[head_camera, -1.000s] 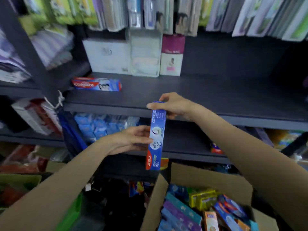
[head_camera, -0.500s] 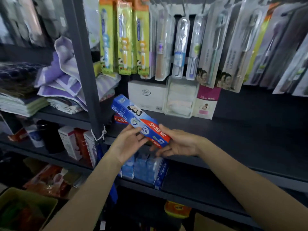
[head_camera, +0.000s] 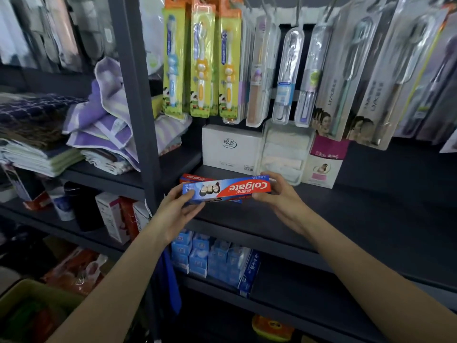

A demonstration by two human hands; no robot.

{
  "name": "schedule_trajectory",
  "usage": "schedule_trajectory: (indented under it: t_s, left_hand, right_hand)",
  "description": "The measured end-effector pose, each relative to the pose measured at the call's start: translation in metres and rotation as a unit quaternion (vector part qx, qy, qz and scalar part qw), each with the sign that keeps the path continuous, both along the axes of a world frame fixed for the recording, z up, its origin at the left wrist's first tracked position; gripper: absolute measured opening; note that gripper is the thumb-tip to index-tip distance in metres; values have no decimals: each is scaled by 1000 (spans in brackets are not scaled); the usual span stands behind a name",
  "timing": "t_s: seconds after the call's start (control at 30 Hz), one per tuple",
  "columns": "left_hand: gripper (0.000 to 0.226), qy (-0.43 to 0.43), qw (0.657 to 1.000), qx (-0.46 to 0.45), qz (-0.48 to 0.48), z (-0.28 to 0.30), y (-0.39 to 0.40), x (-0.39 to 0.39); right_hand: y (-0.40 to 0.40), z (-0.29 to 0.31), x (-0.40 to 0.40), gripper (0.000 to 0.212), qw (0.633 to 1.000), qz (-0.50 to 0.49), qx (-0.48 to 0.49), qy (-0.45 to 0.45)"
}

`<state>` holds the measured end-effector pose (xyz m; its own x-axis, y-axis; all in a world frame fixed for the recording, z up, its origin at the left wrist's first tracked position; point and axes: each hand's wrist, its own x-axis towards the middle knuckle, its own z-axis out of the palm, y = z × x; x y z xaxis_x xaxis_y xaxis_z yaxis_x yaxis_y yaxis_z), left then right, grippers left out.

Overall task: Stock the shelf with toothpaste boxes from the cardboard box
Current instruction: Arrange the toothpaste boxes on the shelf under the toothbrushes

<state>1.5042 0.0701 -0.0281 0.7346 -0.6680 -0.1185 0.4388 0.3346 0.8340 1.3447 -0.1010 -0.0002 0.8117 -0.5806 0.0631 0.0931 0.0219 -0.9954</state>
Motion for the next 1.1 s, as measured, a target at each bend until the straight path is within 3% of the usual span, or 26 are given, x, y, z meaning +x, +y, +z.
schedule_trajectory:
  t_s: [0.13,0.23,0.3,0.43,0.53,0.63,0.73,0.8,0.87,0.93,1.0,1.1]
  left_hand:
    - [18,-36,999,1,-16,-5,2,0]
    - [20,-188,963,183,-58,-10,2,-4]
    - [21,-238,943,226,-59,-11,-1,-7]
    - [31,-239,962,114,-60,-2,-9,-17]
    - [39,-230,969,54,-69,3,-17,-25]
    - [37,-194,979,45,-31,1,-23,-26]
    - [27,-131,990,51,-17,-3,-19,-16]
    - [20,-115,990,80,-6,-5,-16,-8]
    - [7,-100,986,134,24,-9,-16,-1]
    - [23,-118,969,207,66,-17,-17,4]
    - [13,-199,931,293,84,-25,-14,7]
    - [43,-297,884,357,48,-26,-8,0]
  right_hand:
    - [-1,2,8,40,992,-42,99,-60]
    - [-4,16,14,28,981,-69,134,-119]
    - [-2,32,20,22,989,-60,72,-111]
    - [15,59,39,31,989,-1,-148,-28]
    - [32,63,61,42,938,33,-343,45]
    - [37,54,73,50,900,94,-417,89]
    - [14,34,65,64,807,144,-515,251]
    - [-3,16,56,55,741,157,-551,351]
    - [-9,0,53,50,745,142,-537,370]
    - [-6,-8,58,48,748,92,-550,361]
    - [3,-13,65,46,737,41,-577,350]
    - [15,-18,71,46,741,-6,-586,328]
